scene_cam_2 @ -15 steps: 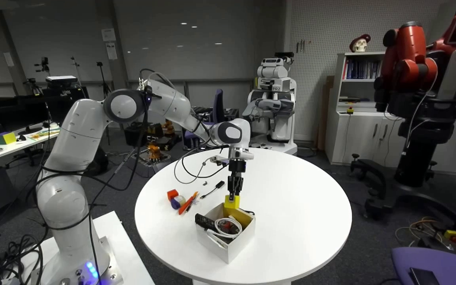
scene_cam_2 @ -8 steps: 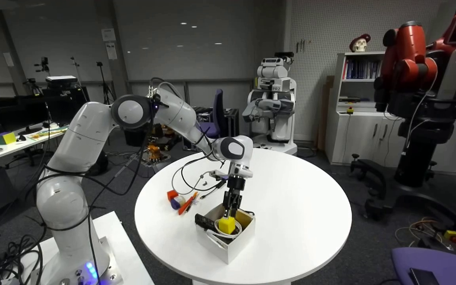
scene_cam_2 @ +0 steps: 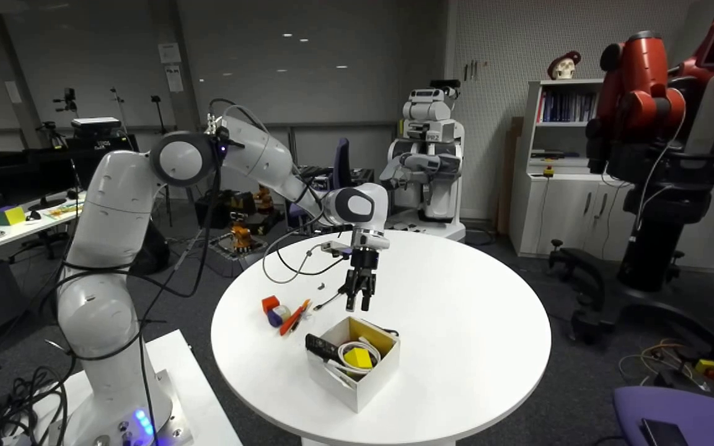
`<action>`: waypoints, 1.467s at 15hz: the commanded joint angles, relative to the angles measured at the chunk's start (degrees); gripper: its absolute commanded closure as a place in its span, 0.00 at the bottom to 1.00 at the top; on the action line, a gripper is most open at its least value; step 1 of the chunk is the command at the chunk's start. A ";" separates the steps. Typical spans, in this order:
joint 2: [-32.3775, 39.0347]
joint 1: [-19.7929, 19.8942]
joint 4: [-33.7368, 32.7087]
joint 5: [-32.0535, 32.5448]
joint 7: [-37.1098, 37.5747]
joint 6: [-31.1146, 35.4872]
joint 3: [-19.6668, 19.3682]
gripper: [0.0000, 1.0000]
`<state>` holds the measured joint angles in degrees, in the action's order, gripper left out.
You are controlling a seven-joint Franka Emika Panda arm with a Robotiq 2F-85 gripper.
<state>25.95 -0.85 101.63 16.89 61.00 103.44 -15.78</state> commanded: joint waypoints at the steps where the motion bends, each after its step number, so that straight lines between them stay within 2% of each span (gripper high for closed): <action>1: -12.24 -1.08 8.79 1.07 0.76 3.89 3.44 0.00; 6: -14.91 -2.14 9.63 -1.31 -5.75 9.04 10.84 0.00; 11: -11.47 -3.35 8.51 -4.76 -14.80 16.83 15.87 0.00; 14: -8.81 -3.10 6.76 -10.09 -24.38 17.90 17.48 0.00; 17: -5.25 -2.89 4.00 -14.26 -35.19 15.33 17.92 0.00; 20: -1.32 -3.26 1.22 -14.67 -44.29 13.26 17.76 0.00; 22: 1.21 -4.19 0.57 -13.68 -44.53 16.03 17.25 0.00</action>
<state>23.45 -4.51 105.42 3.25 19.88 119.24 1.69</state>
